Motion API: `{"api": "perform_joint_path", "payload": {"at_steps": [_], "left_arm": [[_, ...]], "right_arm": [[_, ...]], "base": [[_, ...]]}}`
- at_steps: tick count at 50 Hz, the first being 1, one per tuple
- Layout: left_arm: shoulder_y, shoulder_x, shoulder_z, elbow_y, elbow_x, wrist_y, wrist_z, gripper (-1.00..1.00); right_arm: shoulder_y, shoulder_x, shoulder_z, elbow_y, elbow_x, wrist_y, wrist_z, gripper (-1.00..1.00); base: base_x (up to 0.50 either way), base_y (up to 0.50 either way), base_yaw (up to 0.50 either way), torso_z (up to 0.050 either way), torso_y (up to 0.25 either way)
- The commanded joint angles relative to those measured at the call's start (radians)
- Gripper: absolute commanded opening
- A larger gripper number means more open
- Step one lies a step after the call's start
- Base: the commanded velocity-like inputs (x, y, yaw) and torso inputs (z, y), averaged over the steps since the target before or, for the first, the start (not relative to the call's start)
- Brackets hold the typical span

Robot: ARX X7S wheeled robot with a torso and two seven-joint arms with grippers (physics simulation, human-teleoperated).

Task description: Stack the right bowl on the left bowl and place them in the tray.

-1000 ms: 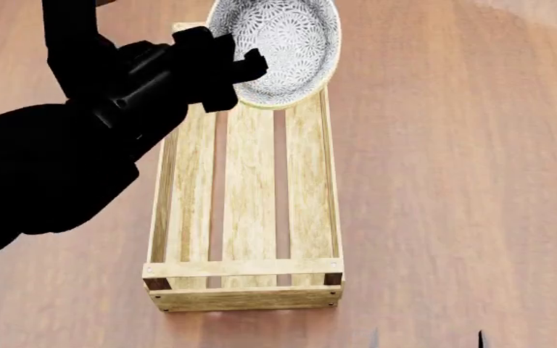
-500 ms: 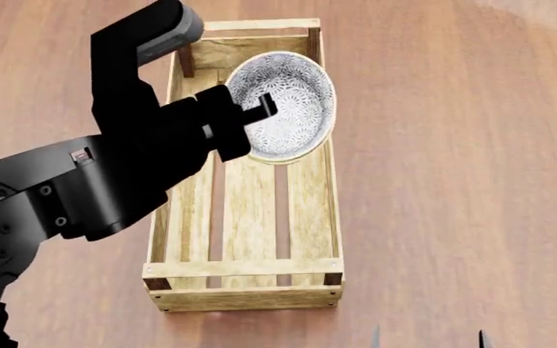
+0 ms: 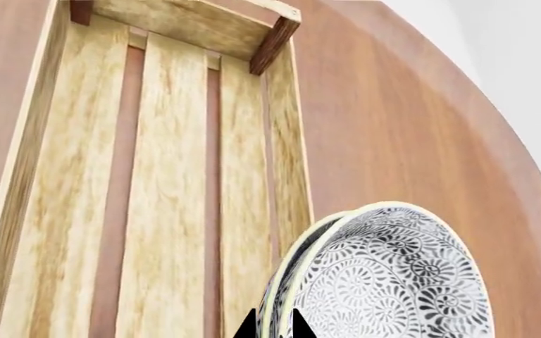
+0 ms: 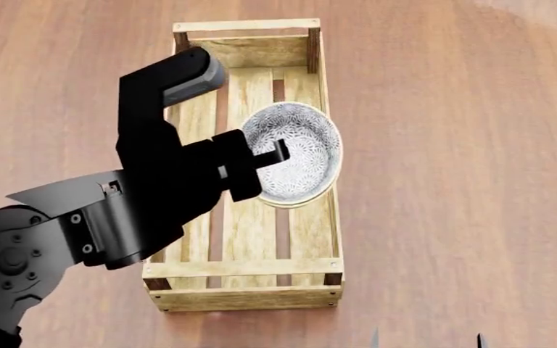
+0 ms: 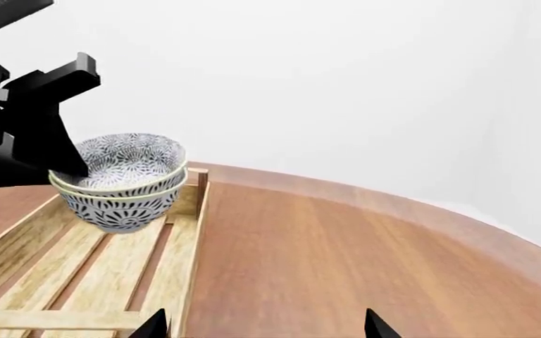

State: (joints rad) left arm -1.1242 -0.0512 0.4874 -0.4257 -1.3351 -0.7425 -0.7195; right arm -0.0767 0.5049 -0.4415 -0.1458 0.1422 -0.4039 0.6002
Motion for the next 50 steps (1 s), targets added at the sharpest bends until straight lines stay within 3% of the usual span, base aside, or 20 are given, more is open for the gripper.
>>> {"api": "perform_joint_path", "payload": {"at_steps": [1, 39, 46, 50], "left_arm": [[0.002, 0.016, 0.013, -0.013, 0.01, 0.06, 0.042, -1.0], [-0.041, 0.042, 0.163, -0.28, 0.044, 0.189, 0.203, -1.0], [-0.089, 0.049, 0.27, -0.374, -0.01, 0.252, 0.246, -1.0], [-0.131, 0.05, 0.402, -0.429, -0.093, 0.312, 0.262, -1.0]], "right_arm": [[-0.003, -0.014, 0.023, 0.003, -0.014, -0.007, -0.018, 1.0], [0.018, -0.025, 0.016, 0.055, 0.005, -0.015, -0.029, 1.0], [0.027, -0.028, 0.016, 0.074, 0.013, -0.02, -0.033, 1.0], [0.03, -0.031, 0.015, 0.083, 0.016, -0.025, -0.035, 1.0]], "base": [[0.0, 0.0, 0.0, 0.0, 0.0], [0.0, 0.0, 0.0, 0.0, 0.001], [0.0, 0.0, 0.0, 0.0, 0.0], [0.0, 0.0, 0.0, 0.0, 0.002]]}}
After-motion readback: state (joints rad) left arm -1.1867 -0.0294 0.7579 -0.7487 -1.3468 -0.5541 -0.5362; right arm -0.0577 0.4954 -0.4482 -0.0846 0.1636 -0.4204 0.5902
